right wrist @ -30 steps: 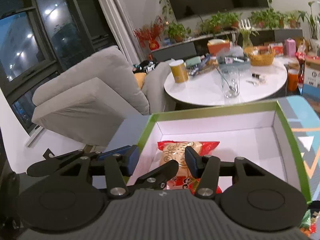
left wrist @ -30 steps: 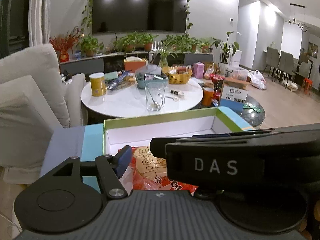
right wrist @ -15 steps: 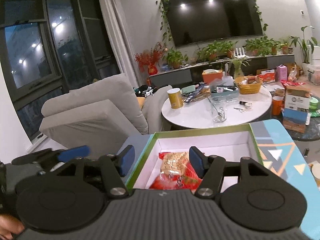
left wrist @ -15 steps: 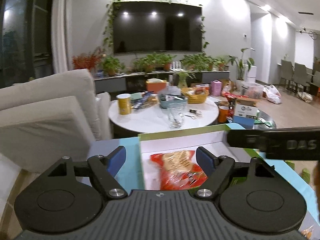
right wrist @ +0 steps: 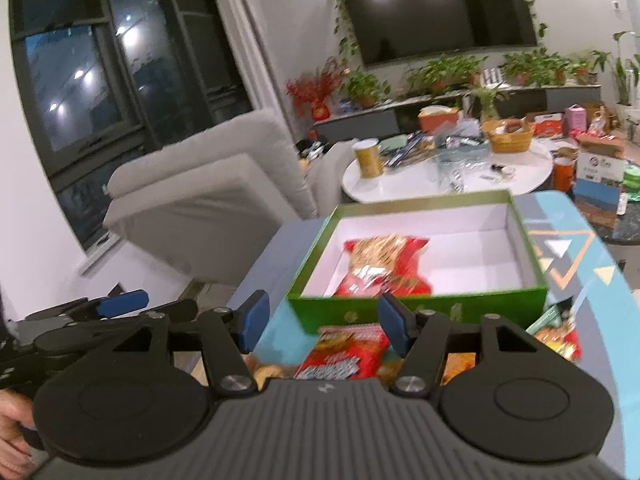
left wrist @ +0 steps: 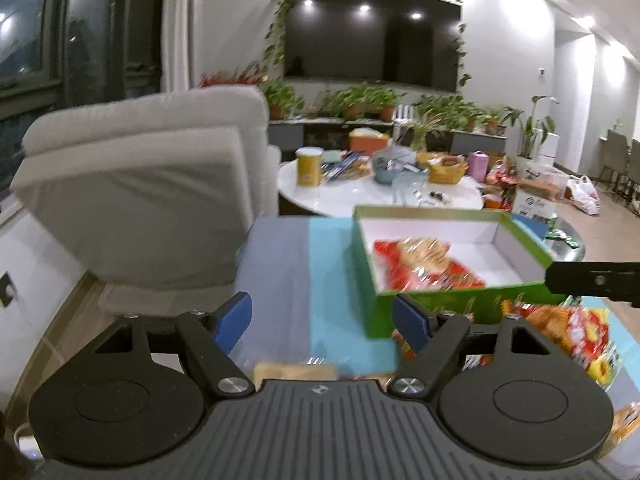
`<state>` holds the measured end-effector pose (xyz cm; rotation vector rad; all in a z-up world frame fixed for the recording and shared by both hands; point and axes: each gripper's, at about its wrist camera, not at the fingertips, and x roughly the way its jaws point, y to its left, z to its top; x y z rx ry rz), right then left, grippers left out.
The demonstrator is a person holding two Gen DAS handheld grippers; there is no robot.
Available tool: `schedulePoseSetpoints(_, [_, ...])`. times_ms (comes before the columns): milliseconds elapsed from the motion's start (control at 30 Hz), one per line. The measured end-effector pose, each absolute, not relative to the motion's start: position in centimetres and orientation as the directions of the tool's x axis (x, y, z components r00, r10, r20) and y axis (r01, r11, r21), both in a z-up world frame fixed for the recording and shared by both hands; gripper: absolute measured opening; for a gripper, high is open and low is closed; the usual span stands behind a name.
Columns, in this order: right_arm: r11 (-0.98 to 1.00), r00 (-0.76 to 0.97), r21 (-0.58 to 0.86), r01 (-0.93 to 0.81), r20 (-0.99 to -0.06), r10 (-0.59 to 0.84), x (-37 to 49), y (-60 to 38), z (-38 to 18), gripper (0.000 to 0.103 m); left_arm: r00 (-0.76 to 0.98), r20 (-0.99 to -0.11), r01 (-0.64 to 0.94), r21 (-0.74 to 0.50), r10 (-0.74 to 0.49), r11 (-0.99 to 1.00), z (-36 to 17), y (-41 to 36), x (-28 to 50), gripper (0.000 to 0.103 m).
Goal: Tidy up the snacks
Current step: 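Move the right tool back over the clear-wrapped bread loaf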
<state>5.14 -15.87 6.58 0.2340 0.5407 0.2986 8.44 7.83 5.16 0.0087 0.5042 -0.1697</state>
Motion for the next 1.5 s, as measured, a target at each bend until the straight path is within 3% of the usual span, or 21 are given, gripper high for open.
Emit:
schedulePoseSetpoints(267, [0.89, 0.724, 0.332, -0.313, -0.523, 0.45, 5.1, -12.4, 4.2, 0.051, 0.822, -0.55, 0.131, -0.077, -0.152, 0.988, 1.1, 10.9, 7.6, 0.072])
schedulePoseSetpoints(500, [0.865, 0.662, 0.378, -0.33, -0.561, 0.498, 5.3, -10.3, 2.4, 0.051, 0.78, -0.599, 0.144, -0.109, -0.181, 0.984, -1.5, 12.2, 7.9, 0.061])
schedulePoseSetpoints(633, [0.853, 0.636, 0.414, -0.317, -0.575, 0.515, 5.0, -9.7, 1.2, 0.051, 0.742, -0.629, 0.178, -0.149, -0.232, 0.973, -2.7, 12.5, 8.1, 0.046])
schedulePoseSetpoints(733, [0.854, 0.629, 0.424, -0.302, -0.585, 0.512, 4.5, -9.3, 0.7, 0.051, 0.732, -0.634, 0.197, -0.155, -0.25, 0.968, -3.4, 12.5, 7.7, 0.042])
schedulePoseSetpoints(1100, [0.854, 0.587, 0.423, -0.304, -0.623, 0.517, 4.4, -8.0, -0.6, 0.051, 0.671, -0.64, 0.365, -0.155, -0.375, 0.918, -3.0, 10.9, 3.2, 0.041])
schedulePoseSetpoints(1267, [0.846, 0.552, 0.45, -0.285, -0.644, 0.529, 5.5, -7.7, -1.4, 0.051, 0.701, -0.609, 0.293, -0.228, -0.371, 0.929, -2.1, 12.7, 3.6, 0.046])
schedulePoseSetpoints(1500, [0.846, 0.519, 0.482, -0.228, -0.675, 0.525, 8.3, -7.2, -3.1, 0.051, 0.678, -0.66, 0.211, -0.247, -0.323, 0.946, -3.3, 13.1, 5.7, 0.052])
